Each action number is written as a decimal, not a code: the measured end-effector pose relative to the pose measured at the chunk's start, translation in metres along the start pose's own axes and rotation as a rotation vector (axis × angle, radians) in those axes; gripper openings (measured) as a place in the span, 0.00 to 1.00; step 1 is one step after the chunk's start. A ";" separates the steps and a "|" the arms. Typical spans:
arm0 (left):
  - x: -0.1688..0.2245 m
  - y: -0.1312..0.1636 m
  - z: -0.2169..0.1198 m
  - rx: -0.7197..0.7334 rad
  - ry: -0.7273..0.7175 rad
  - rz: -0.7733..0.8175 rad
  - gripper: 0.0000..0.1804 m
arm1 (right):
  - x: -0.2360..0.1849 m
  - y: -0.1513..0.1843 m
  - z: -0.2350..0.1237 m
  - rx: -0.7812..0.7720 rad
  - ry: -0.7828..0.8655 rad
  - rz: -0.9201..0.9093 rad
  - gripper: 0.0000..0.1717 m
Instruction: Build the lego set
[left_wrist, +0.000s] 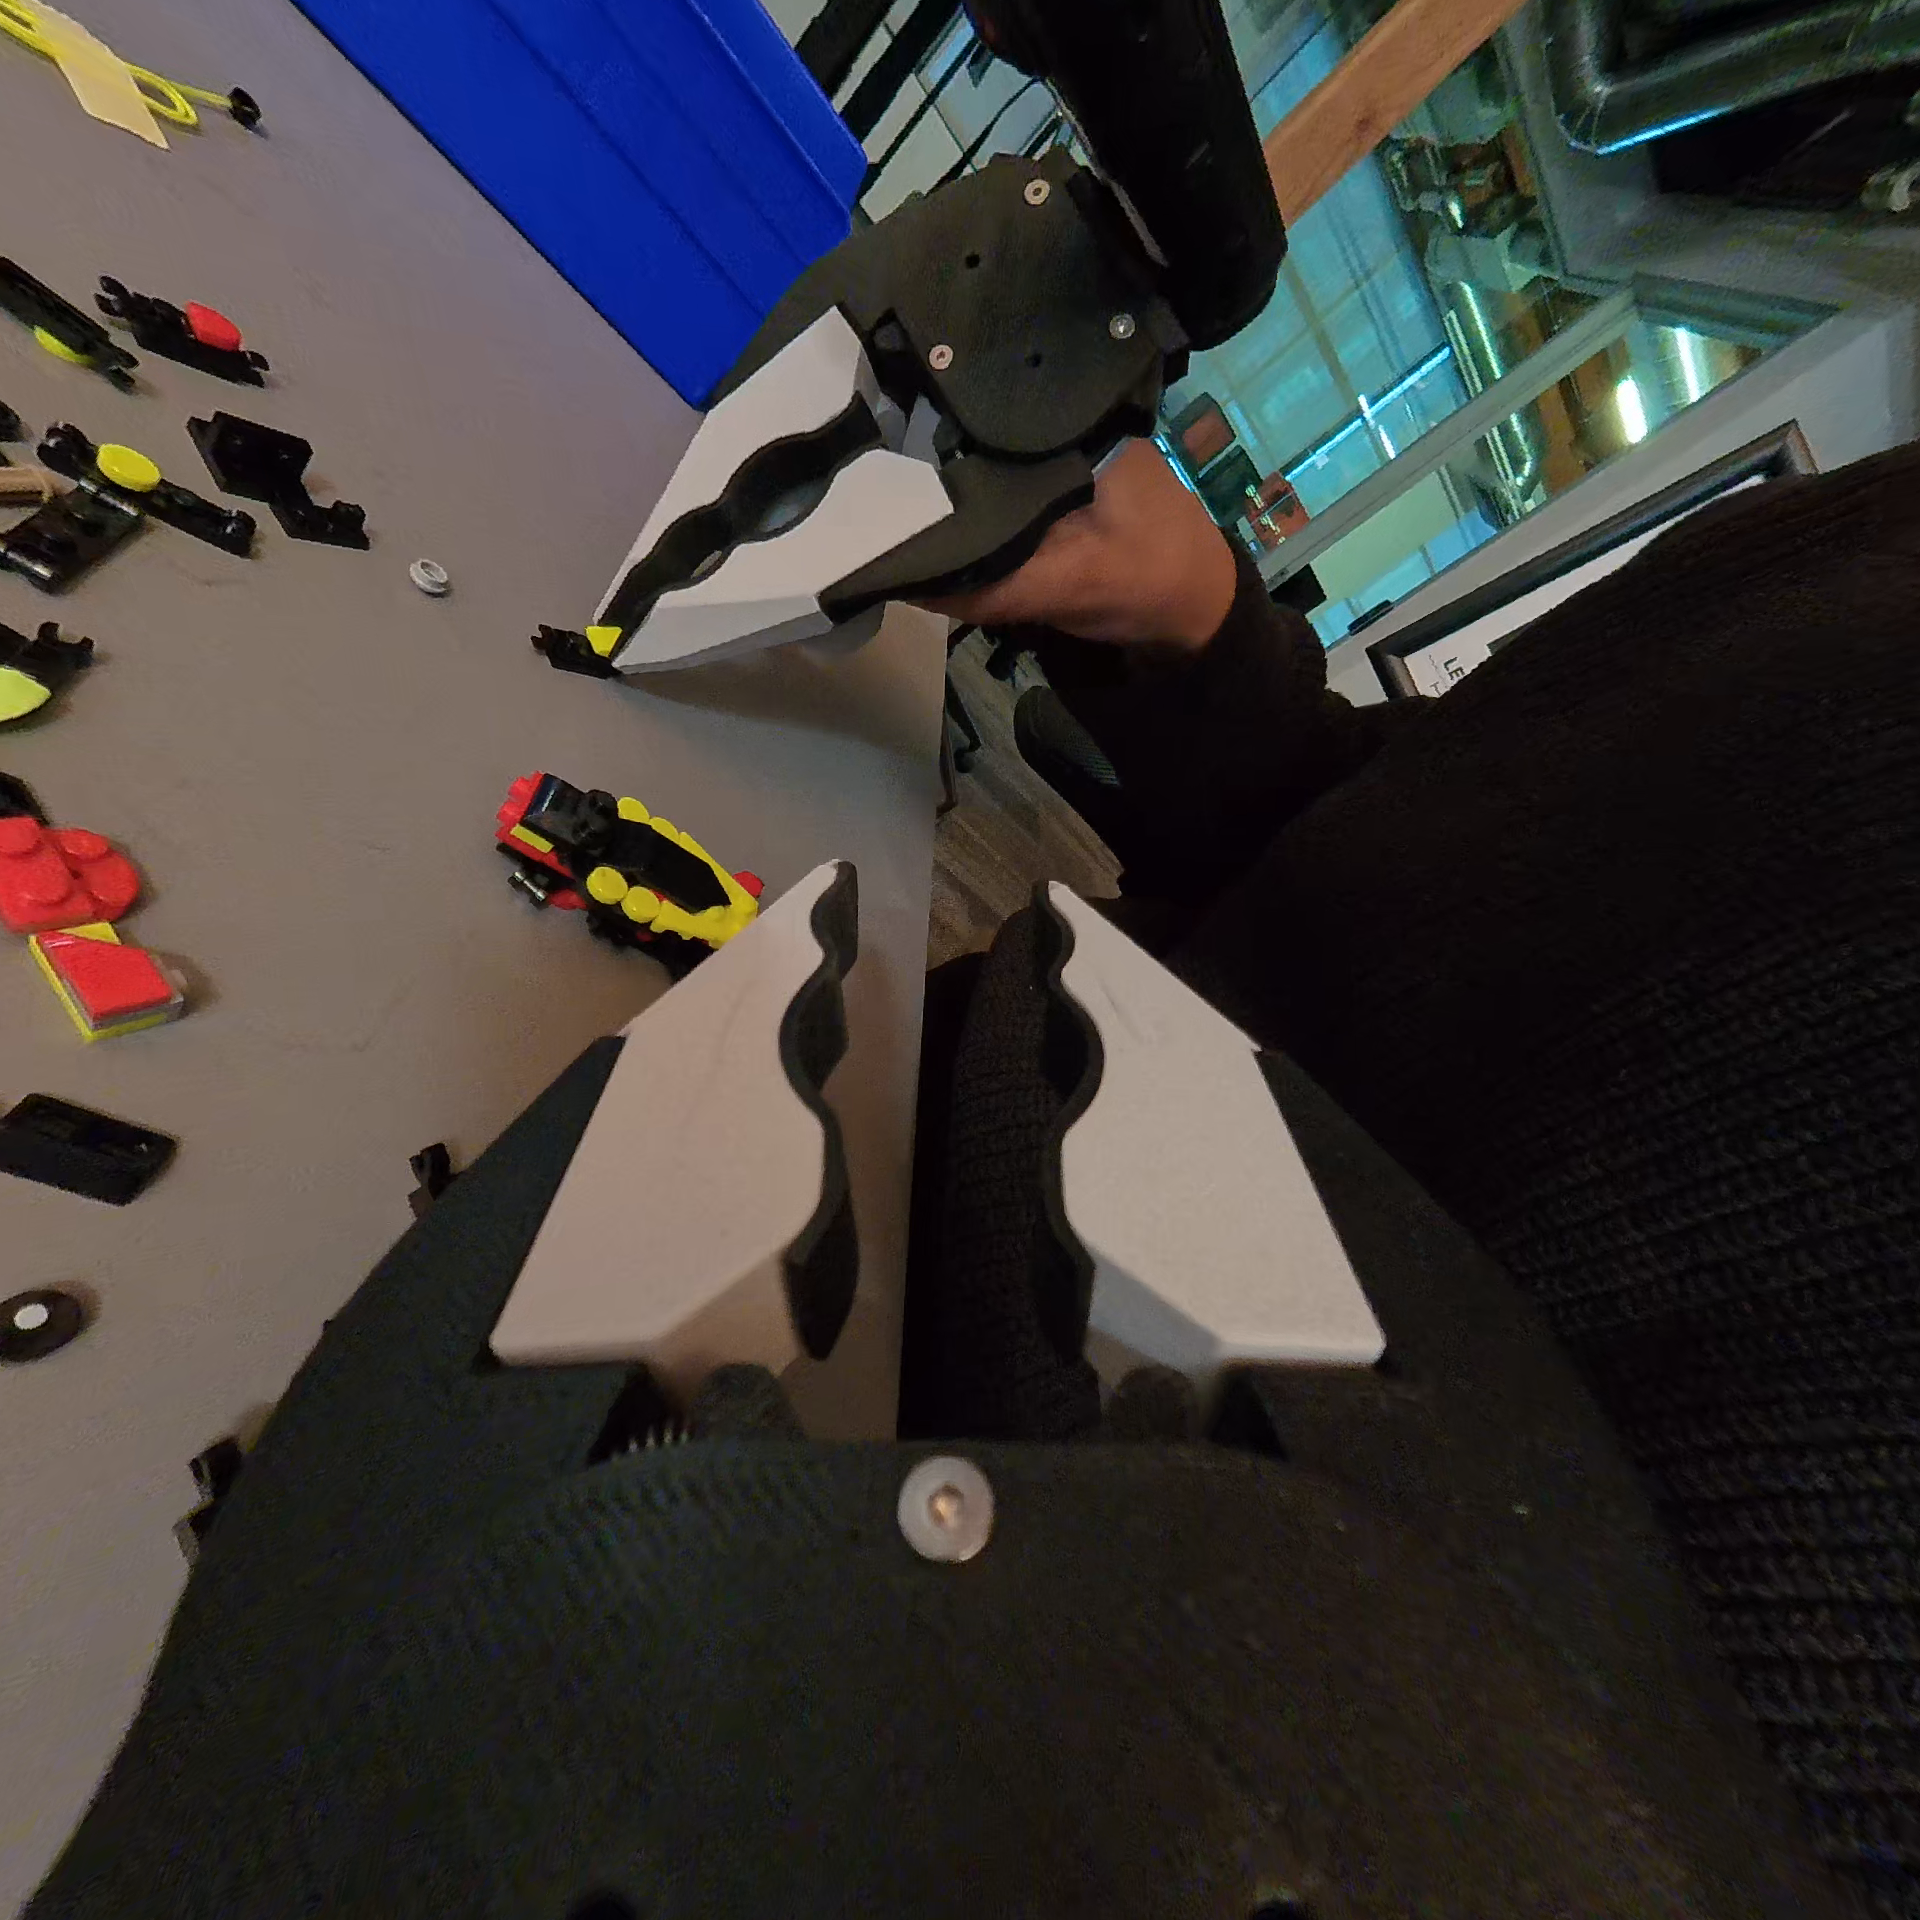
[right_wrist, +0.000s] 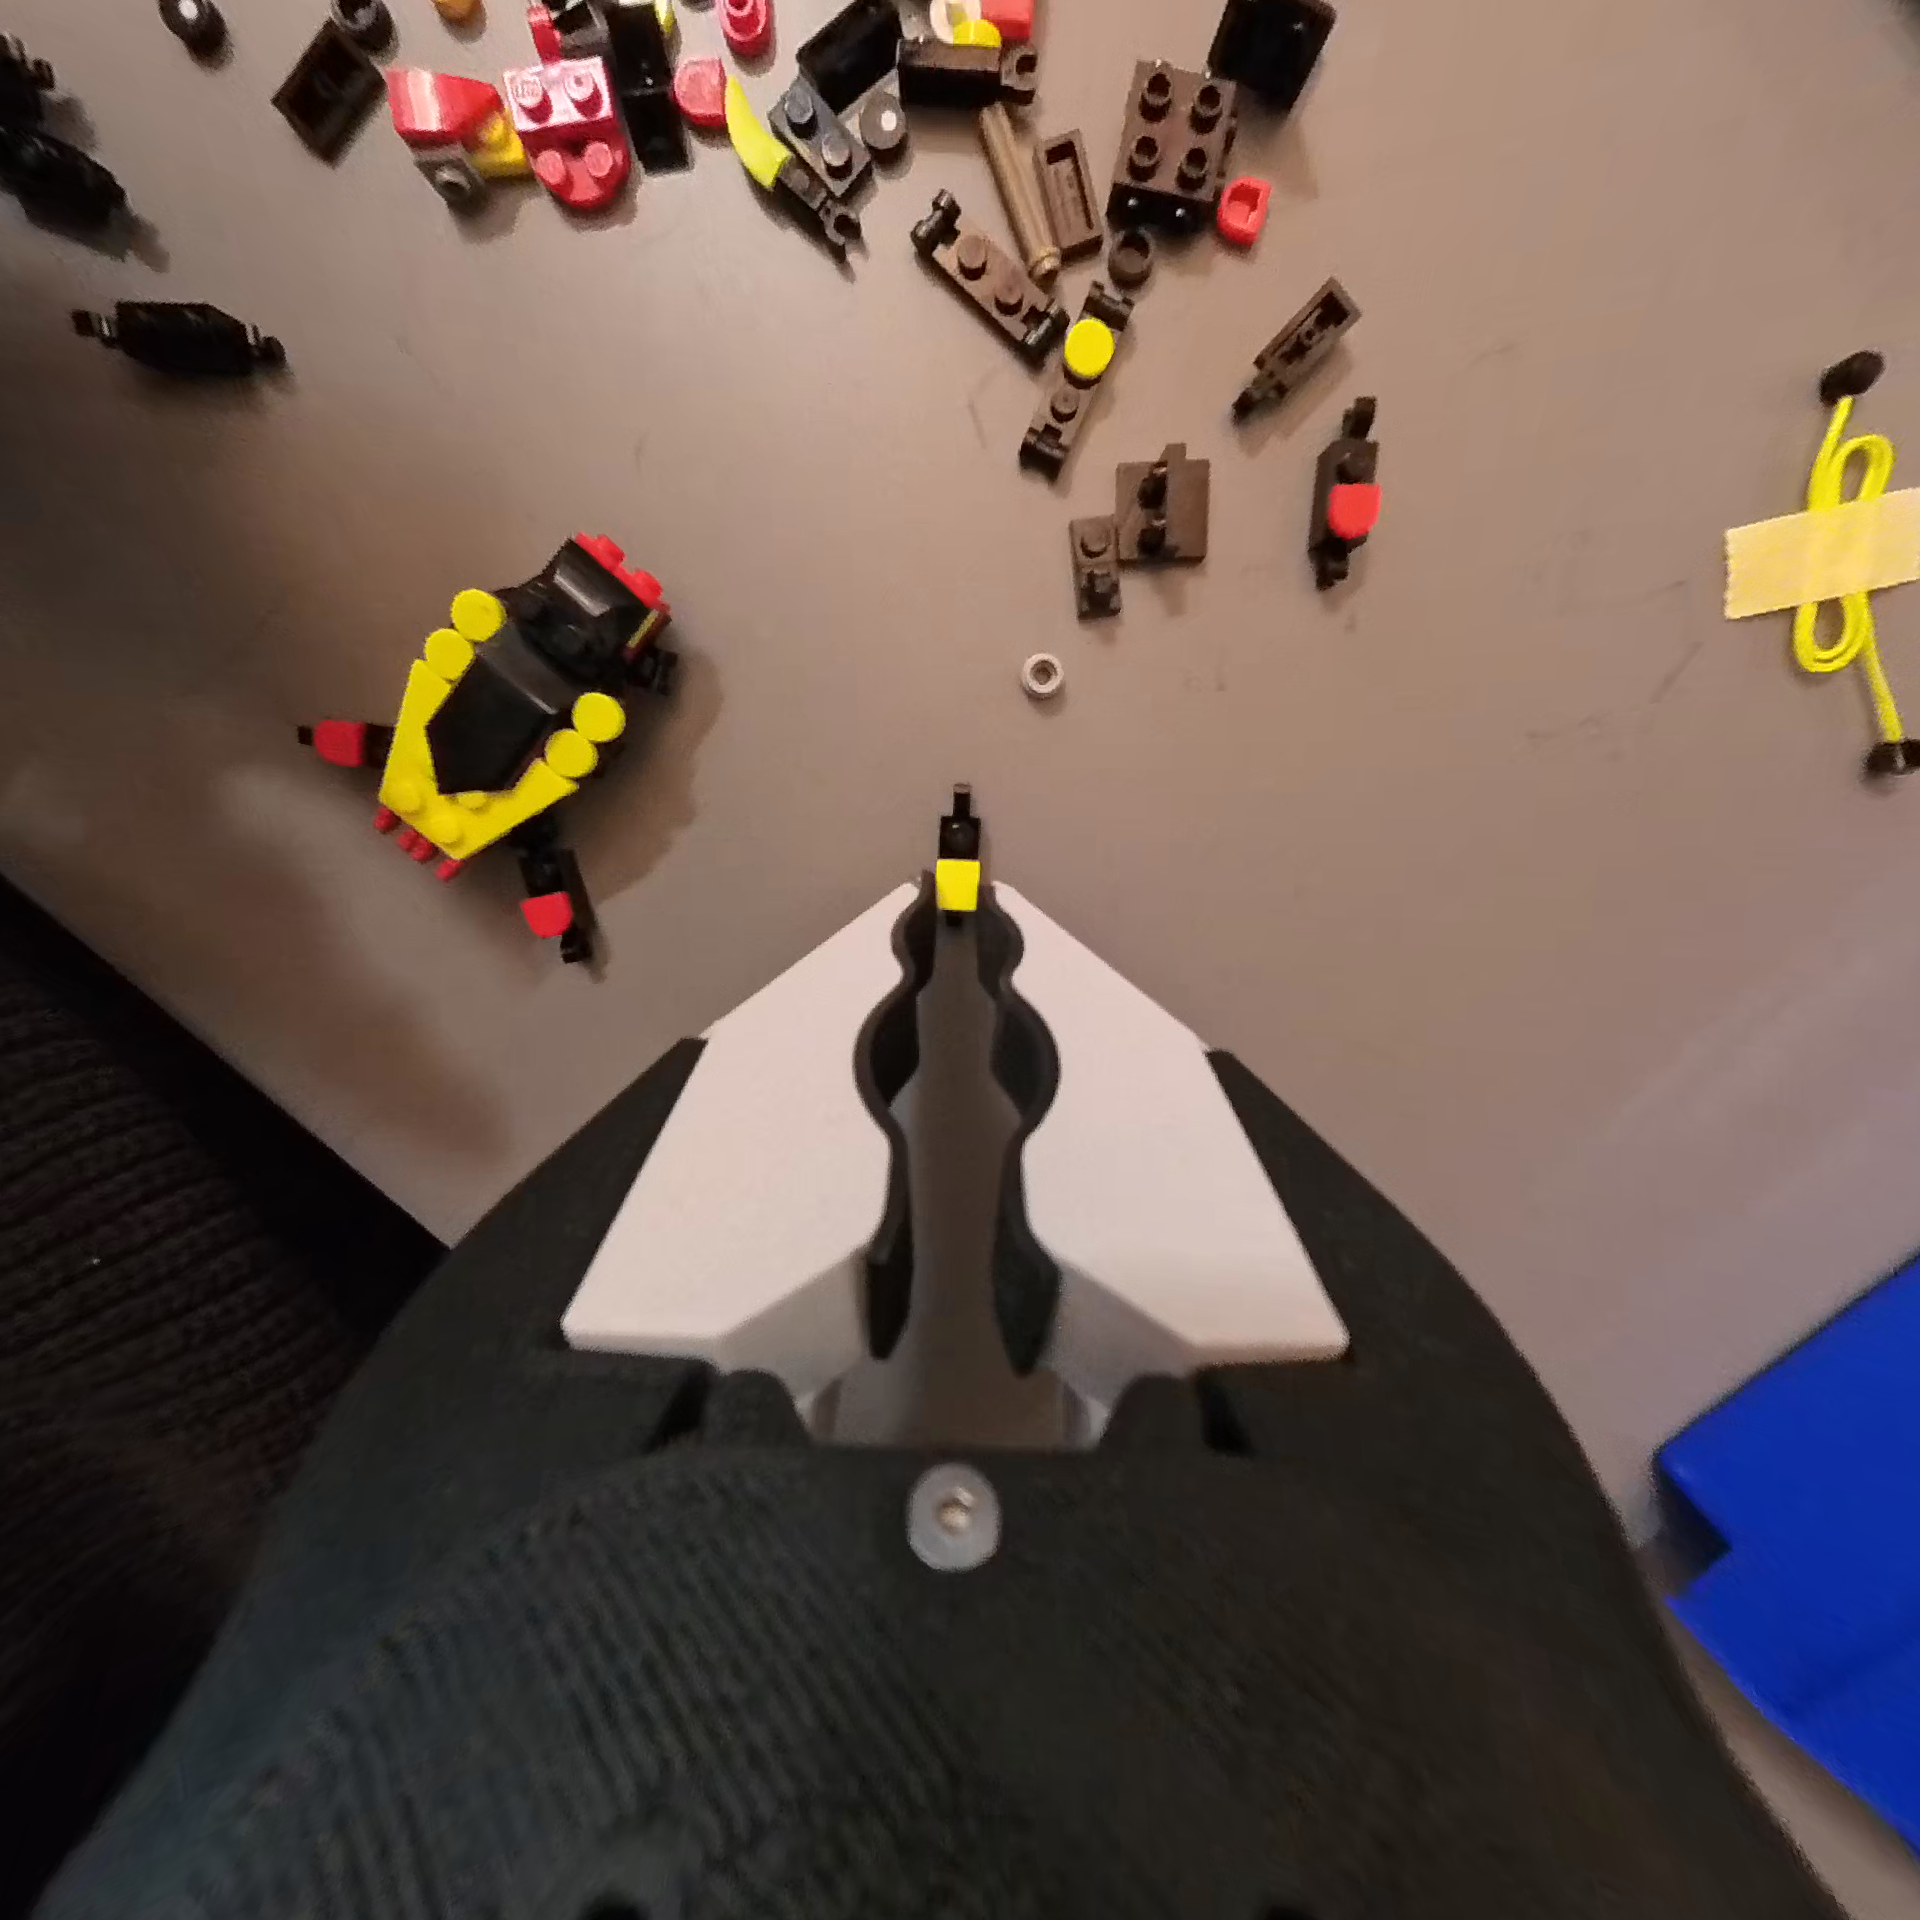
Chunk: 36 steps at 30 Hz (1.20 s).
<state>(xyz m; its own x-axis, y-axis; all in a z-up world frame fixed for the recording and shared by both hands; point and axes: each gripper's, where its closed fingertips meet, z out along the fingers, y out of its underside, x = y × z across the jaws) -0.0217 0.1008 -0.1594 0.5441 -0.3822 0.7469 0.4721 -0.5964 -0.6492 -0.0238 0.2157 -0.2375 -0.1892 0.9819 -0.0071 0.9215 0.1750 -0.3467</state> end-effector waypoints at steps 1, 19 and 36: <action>0.000 0.000 0.000 -0.001 -0.001 0.002 0.17 | 0.000 -0.001 0.000 0.014 0.000 0.001 0.03; 0.000 0.000 -0.001 0.001 -0.003 0.001 0.17 | -0.009 -0.008 -0.002 0.104 -0.024 -0.071 0.07; -0.003 -0.001 -0.001 0.008 -0.001 -0.013 0.17 | -0.016 -0.008 0.002 0.071 -0.059 -0.077 0.04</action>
<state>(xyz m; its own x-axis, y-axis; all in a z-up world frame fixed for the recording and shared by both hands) -0.0248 0.1017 -0.1602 0.5384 -0.3737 0.7553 0.4845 -0.5960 -0.6403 -0.0284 0.1989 -0.2362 -0.2797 0.9595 -0.0320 0.8777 0.2421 -0.4136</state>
